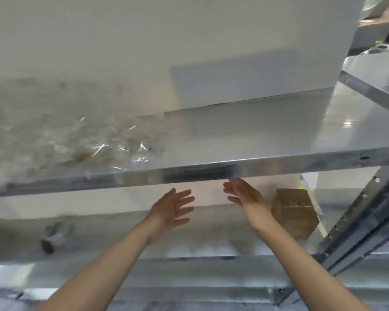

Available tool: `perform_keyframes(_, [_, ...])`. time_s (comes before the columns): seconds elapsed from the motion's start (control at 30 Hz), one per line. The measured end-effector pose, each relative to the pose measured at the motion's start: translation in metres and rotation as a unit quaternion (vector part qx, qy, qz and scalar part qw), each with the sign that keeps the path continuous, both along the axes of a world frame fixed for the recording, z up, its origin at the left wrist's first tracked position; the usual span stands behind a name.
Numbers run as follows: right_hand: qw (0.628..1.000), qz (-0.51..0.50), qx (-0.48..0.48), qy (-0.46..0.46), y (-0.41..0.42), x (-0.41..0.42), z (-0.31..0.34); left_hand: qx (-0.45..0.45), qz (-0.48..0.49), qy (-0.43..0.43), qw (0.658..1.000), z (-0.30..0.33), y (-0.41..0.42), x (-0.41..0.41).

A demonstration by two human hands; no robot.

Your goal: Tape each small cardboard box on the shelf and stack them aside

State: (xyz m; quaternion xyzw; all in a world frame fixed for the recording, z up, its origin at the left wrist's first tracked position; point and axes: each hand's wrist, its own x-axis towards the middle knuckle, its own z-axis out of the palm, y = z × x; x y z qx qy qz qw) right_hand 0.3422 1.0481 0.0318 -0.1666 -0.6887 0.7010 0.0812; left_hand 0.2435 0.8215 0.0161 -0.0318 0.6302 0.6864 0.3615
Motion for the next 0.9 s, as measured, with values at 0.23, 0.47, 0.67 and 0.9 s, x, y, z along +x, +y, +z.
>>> perform_keyframes(0.23, [0.974, 0.18, -0.131, -0.027, -0.186, -0.045, 0.011, 0.113, 0.253, 0.035, 0.96, 0.032, -0.196, 0.048])
perform_keyframes(0.47, [0.939, 0.312, -0.138, -0.036, -0.434, -0.042, 0.032, 0.12, 0.379, 0.093, 0.913, 0.056, -0.418, 0.12])
perform_keyframes(0.67, [0.92, 0.366, -0.132, -0.036, -0.6, -0.024, 0.039, 0.122, 0.461, 0.109, 0.872, 0.058, -0.574, 0.162])
perform_keyframes(0.9, [0.912, 0.392, -0.12, -0.034, -0.691, -0.053, 0.048, 0.115, 0.521, 0.136, 0.835, 0.064, -0.668, 0.144])
